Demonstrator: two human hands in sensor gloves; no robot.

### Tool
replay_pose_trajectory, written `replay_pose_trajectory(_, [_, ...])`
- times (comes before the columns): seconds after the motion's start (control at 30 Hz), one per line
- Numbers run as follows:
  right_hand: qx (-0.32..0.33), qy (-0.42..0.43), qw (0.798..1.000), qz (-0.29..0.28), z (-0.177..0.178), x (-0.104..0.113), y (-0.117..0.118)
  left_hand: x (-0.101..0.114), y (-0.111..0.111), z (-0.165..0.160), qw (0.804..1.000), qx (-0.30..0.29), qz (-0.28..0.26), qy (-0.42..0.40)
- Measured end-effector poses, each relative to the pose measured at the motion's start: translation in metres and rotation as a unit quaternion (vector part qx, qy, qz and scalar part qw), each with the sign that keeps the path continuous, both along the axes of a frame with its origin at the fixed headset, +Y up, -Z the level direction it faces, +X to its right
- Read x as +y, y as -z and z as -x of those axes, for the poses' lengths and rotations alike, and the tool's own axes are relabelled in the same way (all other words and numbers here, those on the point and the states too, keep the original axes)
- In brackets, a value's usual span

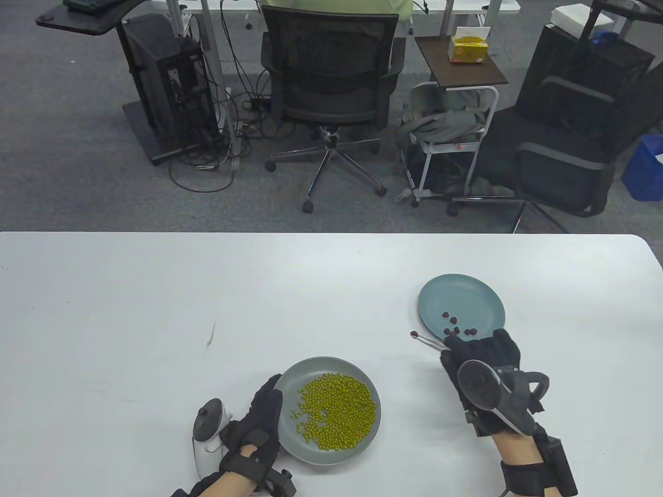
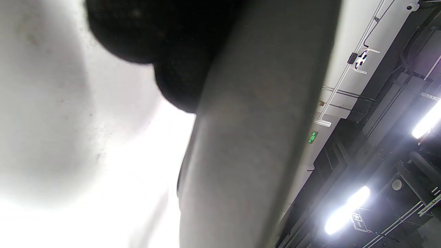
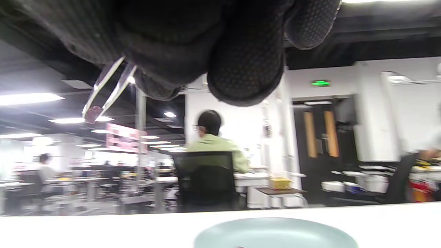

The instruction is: Pick cranberries with tweezers into plate

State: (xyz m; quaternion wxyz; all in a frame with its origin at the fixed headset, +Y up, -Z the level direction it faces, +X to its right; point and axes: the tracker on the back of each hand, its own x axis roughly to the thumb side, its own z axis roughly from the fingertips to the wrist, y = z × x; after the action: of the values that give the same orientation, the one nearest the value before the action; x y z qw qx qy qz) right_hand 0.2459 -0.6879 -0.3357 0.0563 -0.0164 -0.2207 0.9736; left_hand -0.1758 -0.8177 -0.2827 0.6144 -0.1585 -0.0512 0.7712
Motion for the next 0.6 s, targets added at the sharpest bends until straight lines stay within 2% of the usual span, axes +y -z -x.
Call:
replay_pose_trajectory(0.17, [-0.116,-0.002,0.991,0.066,-0.055,-0.031,0.025,0.000,0.000,0.000,1.000,0.000,0.000,0.000])
replay_pose_trajectory(0.27, [-0.160,0.002,0.982,0.100,-0.072,-0.049,0.036,0.000,0.000,0.000,1.000,0.001,0.000,0.001])
replay_pose_trajectory(0.6, [-0.218,-0.032,0.967,0.126,-0.076,-0.072,0.049,0.000,-0.001,0.000,1.000,0.000,0.001,0.001])
